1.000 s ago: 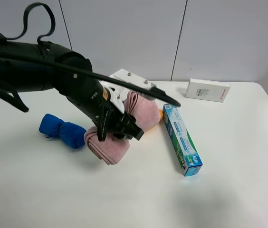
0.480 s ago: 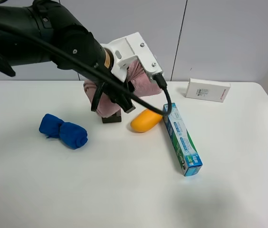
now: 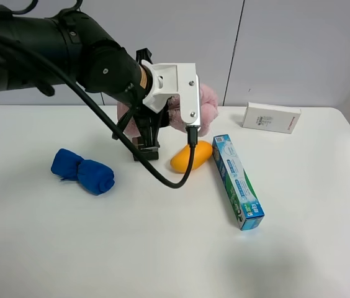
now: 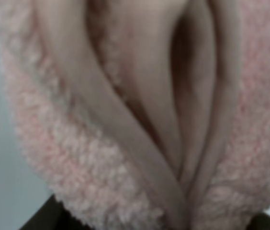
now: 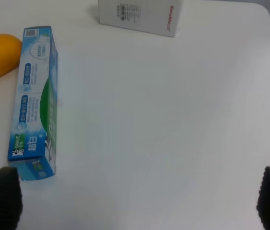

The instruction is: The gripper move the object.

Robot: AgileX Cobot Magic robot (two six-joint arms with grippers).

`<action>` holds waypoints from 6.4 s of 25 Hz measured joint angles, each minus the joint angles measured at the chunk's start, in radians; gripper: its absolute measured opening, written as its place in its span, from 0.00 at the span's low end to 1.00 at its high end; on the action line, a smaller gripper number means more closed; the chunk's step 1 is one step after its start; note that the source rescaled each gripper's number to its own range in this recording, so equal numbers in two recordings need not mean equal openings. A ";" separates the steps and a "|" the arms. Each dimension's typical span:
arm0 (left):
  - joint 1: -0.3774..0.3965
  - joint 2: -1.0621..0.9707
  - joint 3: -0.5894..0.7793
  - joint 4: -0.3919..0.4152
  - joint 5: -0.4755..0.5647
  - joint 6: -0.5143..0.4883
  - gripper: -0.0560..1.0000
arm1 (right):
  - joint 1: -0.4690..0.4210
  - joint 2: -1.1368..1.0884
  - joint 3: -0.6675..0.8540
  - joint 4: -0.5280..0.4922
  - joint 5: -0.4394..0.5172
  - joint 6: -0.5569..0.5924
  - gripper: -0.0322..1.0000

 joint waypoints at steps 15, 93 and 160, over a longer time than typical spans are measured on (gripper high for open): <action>0.042 0.288 -0.371 -0.032 -0.032 0.080 0.06 | 0.000 0.000 0.000 0.000 0.000 0.000 1.00; 0.108 0.420 -0.721 -0.381 0.323 -0.218 0.77 | 0.000 0.000 0.000 0.000 0.000 0.000 1.00; 0.896 -1.678 0.762 -0.310 0.445 -0.579 0.77 | 0.000 0.000 0.000 0.000 0.000 0.000 1.00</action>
